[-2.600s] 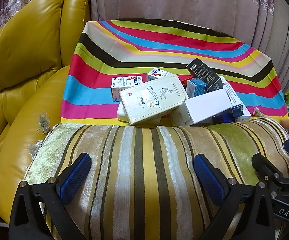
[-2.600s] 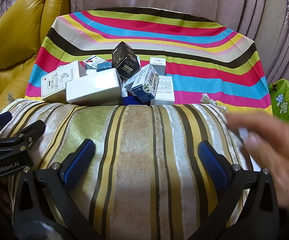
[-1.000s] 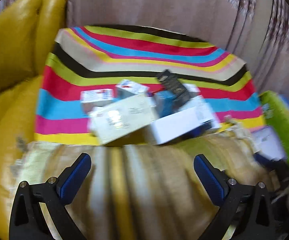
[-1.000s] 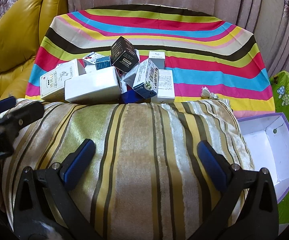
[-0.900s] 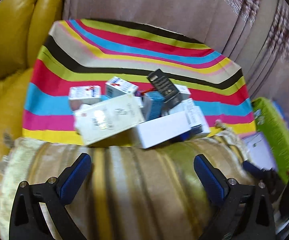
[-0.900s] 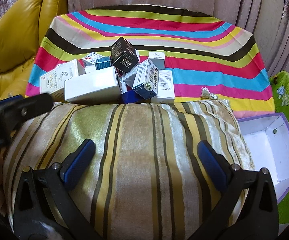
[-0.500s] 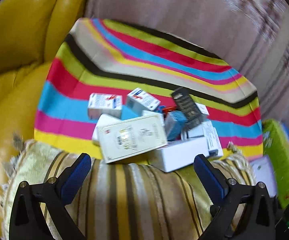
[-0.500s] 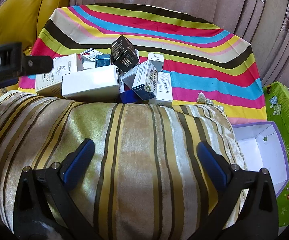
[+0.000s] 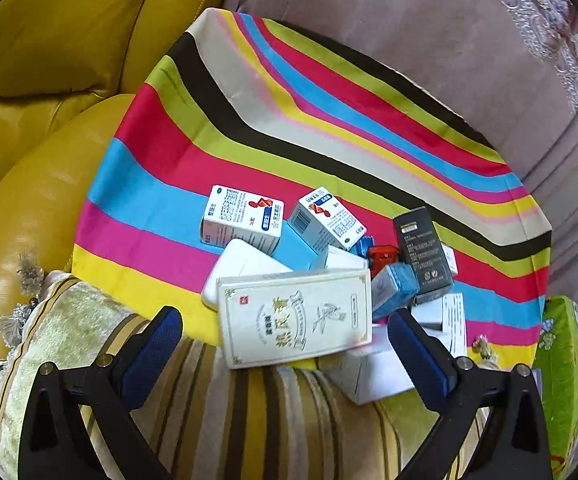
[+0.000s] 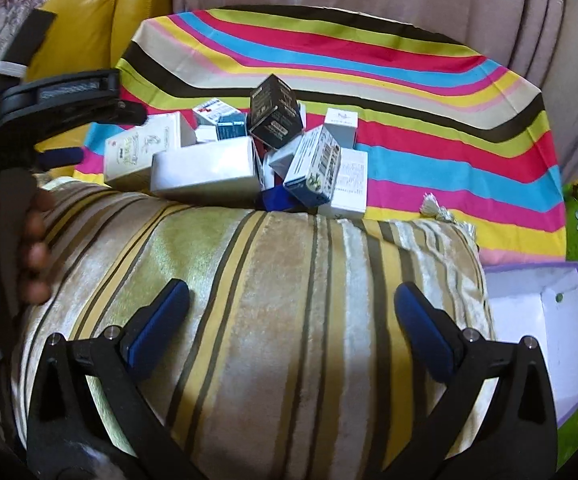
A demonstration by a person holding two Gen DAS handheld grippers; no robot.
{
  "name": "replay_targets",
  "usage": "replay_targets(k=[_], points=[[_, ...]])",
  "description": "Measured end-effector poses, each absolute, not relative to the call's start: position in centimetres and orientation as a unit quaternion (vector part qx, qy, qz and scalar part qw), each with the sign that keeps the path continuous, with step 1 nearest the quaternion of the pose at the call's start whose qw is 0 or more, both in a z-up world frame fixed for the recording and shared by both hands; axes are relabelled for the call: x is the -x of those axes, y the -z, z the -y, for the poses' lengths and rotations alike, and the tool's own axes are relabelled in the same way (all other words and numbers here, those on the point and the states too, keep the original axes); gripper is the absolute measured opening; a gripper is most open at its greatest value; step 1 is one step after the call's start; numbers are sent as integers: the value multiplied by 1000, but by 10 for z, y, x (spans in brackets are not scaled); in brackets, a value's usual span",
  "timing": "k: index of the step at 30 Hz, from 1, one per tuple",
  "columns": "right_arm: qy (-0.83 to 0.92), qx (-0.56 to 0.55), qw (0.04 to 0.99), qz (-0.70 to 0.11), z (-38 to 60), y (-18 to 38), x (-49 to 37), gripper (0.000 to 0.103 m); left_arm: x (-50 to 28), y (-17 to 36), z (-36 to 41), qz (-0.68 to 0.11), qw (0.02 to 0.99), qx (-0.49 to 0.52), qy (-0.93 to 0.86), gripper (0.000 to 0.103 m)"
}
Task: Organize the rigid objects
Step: 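Close the left gripper on a plain white box while the right grips a barcode box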
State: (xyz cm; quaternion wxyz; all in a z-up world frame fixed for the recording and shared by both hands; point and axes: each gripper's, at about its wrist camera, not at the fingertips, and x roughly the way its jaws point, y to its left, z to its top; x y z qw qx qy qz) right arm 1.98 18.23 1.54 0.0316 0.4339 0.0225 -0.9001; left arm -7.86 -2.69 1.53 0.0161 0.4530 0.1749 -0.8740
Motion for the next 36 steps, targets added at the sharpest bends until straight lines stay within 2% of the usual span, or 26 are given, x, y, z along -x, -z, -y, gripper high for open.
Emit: replay_targets(k=[7,17,23,29,31,36], points=[[915,-404,11,10,-220,-30,-7,103,95,-11,15,-156,43,-466,870,103],[904,-423,28,49,-245,-30,39,103,103,3,13,-159,46,-492,855,103],[898,-437,38,31,-229,-23,60,103,107,14,9,-154,38,-506,848,101],[890,-454,37,9,-216,-17,71,103,104,12,6,-144,35,-497,855,85],[886,-462,32,17,-217,-14,78,103,102,13,7,-145,32,-494,856,75],[875,-481,40,42,-218,-6,89,96,97,17,5,-147,20,-495,856,63]])
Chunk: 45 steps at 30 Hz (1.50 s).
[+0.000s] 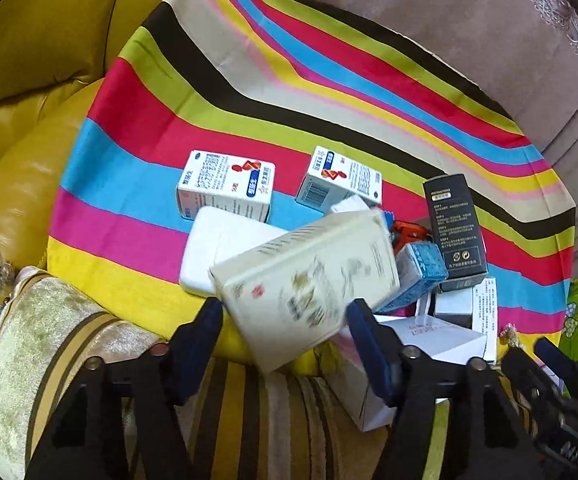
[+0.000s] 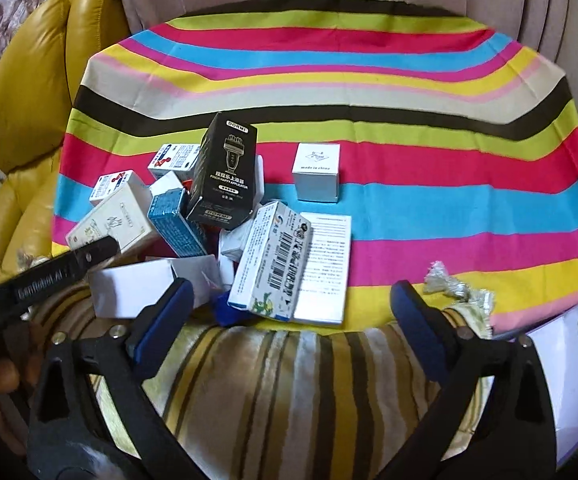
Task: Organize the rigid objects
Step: 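Close the left gripper on a plain white box while the right grips a barcode box, then lift the white box with the left gripper while the right lifts the barcode box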
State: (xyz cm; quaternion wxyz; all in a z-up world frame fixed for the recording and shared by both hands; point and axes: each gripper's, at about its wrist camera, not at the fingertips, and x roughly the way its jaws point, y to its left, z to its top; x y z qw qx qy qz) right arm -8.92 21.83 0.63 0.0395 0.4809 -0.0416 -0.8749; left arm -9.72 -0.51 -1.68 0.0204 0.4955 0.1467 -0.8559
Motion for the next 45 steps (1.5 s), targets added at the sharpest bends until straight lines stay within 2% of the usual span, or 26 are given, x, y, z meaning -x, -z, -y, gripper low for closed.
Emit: replay_targets(k=[5,7,8,14,17,22,24,30,32,33,34,35,40,45], points=[[864,-499,47,41,-215,2,97,87,94,20,11,-176,1,-499,849,67],[860,-506,49,45,-214,5,101,86,91,19,13,-190,-13,-493,849,83],[858,-509,49,47,-215,6,102,85,87,17,15,-197,-17,-487,851,85],[846,-527,57,59,-215,15,112,74,67,5,28,-242,-54,-449,858,86],[841,-535,61,60,-214,18,115,67,53,-13,13,-163,-101,-427,884,86],[840,-536,68,47,-208,20,116,58,38,-27,-41,73,-167,-410,894,86],[841,-534,72,48,-208,20,115,50,40,-23,-55,124,-174,-413,885,86],[843,-526,94,58,-208,20,111,49,50,-10,-83,219,-201,-417,859,86],[845,-522,100,59,-208,19,109,49,56,-6,-85,235,-201,-417,854,84],[846,-521,100,58,-208,18,109,49,60,-4,-87,241,-206,-420,850,74],[847,-518,101,59,-208,18,108,49,62,-1,-89,241,-212,-426,846,58],[848,-517,102,60,-208,17,108,49,62,1,-88,241,-217,-433,841,55],[851,-509,104,77,-213,15,102,49,55,1,-92,249,-229,-424,840,43],[861,-489,108,89,-221,6,89,48,50,-9,-85,227,-236,-411,851,43]])
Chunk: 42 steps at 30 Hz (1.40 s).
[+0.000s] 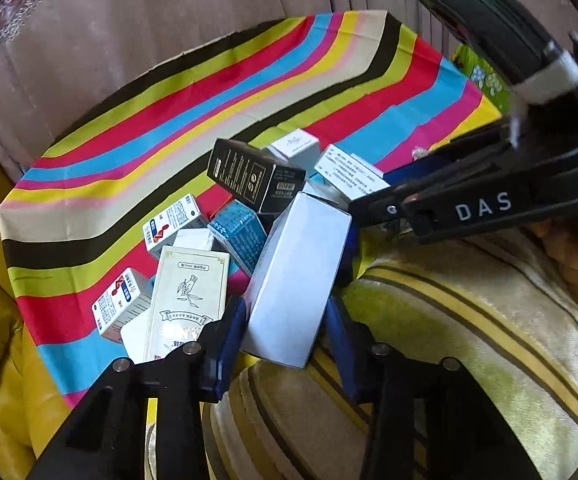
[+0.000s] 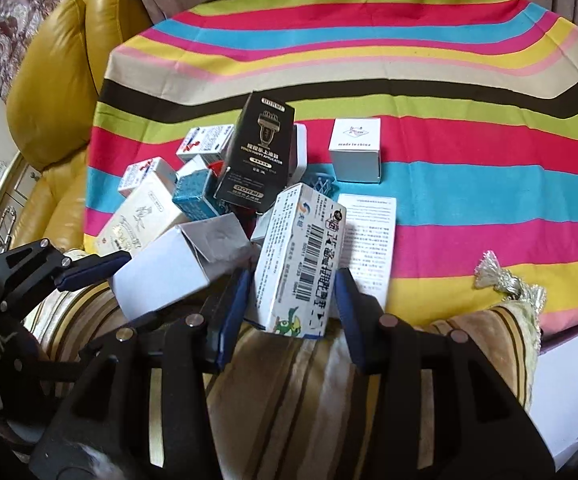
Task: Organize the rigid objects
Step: 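Lift the white box with the left gripper while the right lifts the barcode box, then release the barcode box into the purple-rimmed box with the right gripper while the left drops the white box there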
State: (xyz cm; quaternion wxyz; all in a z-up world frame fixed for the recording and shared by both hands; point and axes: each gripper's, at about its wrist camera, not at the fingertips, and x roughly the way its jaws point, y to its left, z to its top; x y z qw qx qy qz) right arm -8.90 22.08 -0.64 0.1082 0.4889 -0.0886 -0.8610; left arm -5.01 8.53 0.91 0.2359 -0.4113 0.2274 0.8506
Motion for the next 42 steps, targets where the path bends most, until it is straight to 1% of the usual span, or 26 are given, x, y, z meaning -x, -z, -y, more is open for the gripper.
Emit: replay_targets(k=[3,10,17,19,21,29,33,36,42], points=[[867,-477,107,100,-229,0,78,48,45,-18,-80,-203,236,403,-861,43],[883,-451,86,97,-247,-17,43,48,28,-40,-75,-85,266,385,-880,42],[900,-430,24,66,-274,-27,6,47,21,-43,-92,25,315,399,-861,42],[902,-428,10,62,-283,-30,-3,44,23,-42,-99,43,324,408,-853,42],[901,-429,-2,67,-297,-30,-12,42,23,-41,-106,53,329,414,-847,42],[892,-436,-42,110,-351,-19,-36,40,22,-40,-148,68,365,427,-824,42],[890,-437,-75,109,-372,-18,-44,37,20,-37,-173,82,399,441,-800,42],[885,-441,-97,114,-389,-15,-51,37,18,-30,-195,95,426,457,-775,42],[871,-459,-122,127,-410,2,-67,37,11,-21,-231,88,458,475,-747,42]])
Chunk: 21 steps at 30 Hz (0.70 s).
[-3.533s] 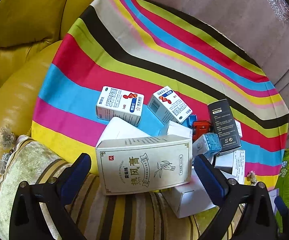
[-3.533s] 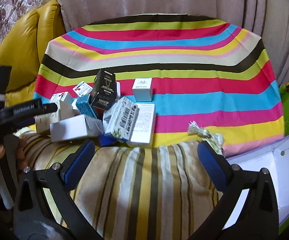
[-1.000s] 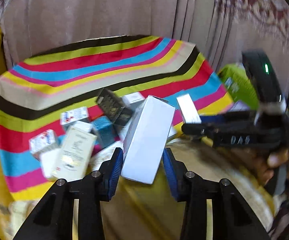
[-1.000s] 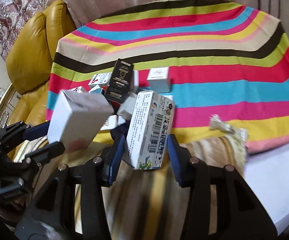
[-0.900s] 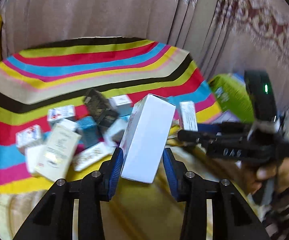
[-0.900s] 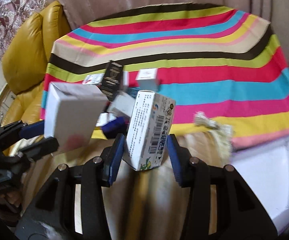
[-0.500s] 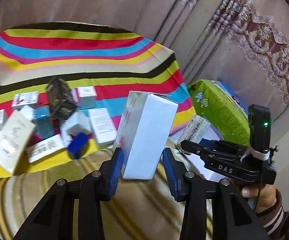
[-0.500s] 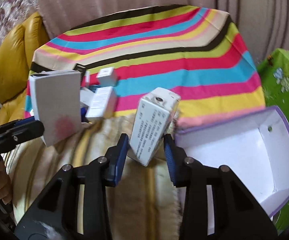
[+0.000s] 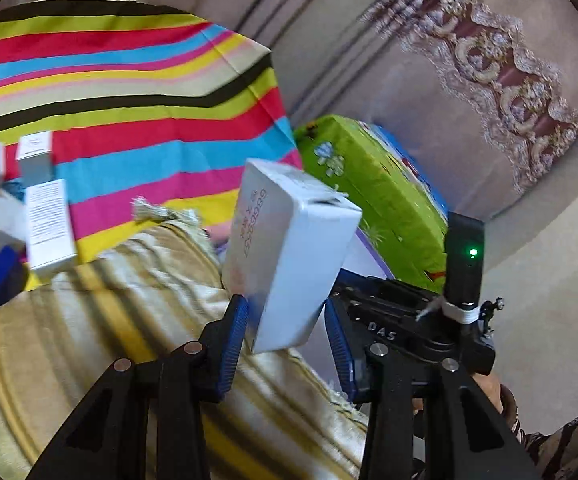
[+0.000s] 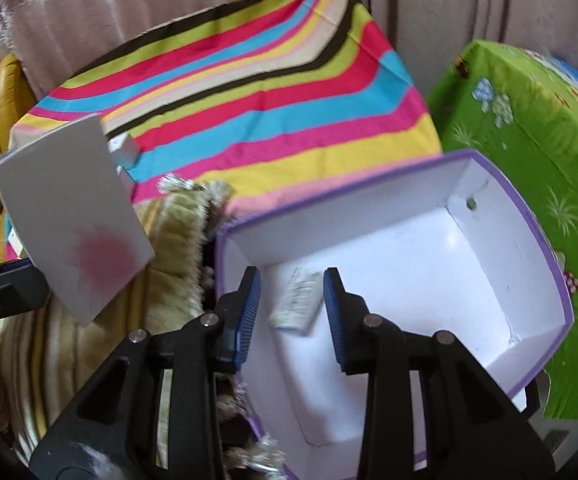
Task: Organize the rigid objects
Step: 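Release the barcode box into the purple-rimmed box with the right gripper while the left drops the white box there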
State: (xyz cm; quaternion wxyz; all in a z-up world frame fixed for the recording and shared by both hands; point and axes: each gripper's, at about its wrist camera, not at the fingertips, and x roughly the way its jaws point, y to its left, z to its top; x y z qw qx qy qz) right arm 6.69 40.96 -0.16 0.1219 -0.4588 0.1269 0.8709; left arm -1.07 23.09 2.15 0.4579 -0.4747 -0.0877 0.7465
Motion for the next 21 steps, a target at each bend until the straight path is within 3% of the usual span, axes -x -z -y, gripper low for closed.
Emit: replay_targets(k=[3,6,7,9,14,21], points=[[-867,462,129,-135,-415,7,-72,37,7,-18,-244,74,464,477,-743,44],[-864,463,140,-141,-421,8,-78,40,7,-14,-245,71,457,489,-740,64],[-863,462,147,-142,-424,8,-79,43,8,-13,-242,77,455,489,-740,66],[-864,456,159,-144,-427,7,-81,61,7,-15,-237,81,454,482,-745,67],[-885,415,185,-105,-419,-4,-84,82,-1,-26,-227,73,456,441,-770,67],[-905,395,142,-73,-394,-15,-73,84,2,-28,-203,67,411,447,-792,68]])
